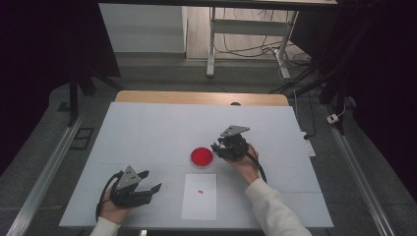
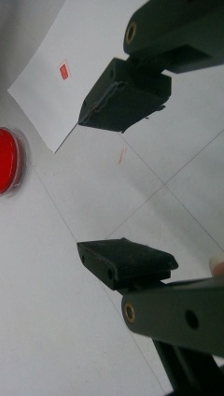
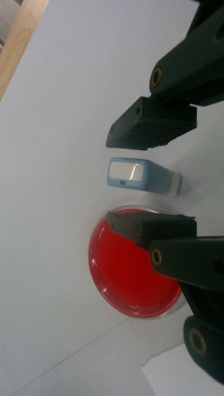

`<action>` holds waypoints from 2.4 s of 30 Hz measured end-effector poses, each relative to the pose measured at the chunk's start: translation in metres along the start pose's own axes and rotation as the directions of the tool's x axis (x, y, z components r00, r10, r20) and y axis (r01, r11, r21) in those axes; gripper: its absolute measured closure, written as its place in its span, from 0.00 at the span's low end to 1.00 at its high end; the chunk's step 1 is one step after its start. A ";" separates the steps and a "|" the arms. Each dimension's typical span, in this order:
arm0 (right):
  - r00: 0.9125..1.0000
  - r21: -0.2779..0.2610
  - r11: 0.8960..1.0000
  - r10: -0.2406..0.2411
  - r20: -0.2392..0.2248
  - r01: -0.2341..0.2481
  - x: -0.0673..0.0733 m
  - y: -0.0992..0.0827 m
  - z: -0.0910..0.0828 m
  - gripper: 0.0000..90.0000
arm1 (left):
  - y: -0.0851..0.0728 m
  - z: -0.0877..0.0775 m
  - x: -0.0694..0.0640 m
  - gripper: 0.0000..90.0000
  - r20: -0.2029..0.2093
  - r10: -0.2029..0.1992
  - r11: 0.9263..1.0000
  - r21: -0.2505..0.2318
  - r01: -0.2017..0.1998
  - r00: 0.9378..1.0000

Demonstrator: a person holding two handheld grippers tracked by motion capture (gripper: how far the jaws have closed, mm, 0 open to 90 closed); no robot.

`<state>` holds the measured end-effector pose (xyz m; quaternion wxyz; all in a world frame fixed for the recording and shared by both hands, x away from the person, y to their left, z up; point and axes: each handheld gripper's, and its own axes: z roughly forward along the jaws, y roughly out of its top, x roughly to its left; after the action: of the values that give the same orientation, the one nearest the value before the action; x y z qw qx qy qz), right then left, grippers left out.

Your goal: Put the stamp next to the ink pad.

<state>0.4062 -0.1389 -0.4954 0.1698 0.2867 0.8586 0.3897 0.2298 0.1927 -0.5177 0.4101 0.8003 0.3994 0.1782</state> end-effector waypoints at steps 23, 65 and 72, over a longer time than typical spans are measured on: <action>1.000 -0.070 0.997 0.017 0.003 -0.017 -0.003 -0.002 -0.024 0.49 | 0.002 0.000 0.003 0.38 0.003 -0.010 1.000 -0.025 0.010 1.000; 0.999 -0.161 0.987 0.020 0.044 -0.012 -0.009 -0.114 -0.144 0.49 | 0.004 0.001 0.007 0.38 0.018 -0.001 1.000 -0.020 0.001 1.000; 0.999 -0.158 0.987 0.030 0.046 -0.023 -0.016 -0.122 -0.144 0.49 | 0.003 0.001 0.008 0.38 0.013 -0.003 1.000 -0.018 0.004 1.000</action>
<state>0.3002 -0.2965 -0.4958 0.2072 0.2929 0.8170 0.4513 0.2371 0.1975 -0.5162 0.4203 0.7969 0.3965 0.1761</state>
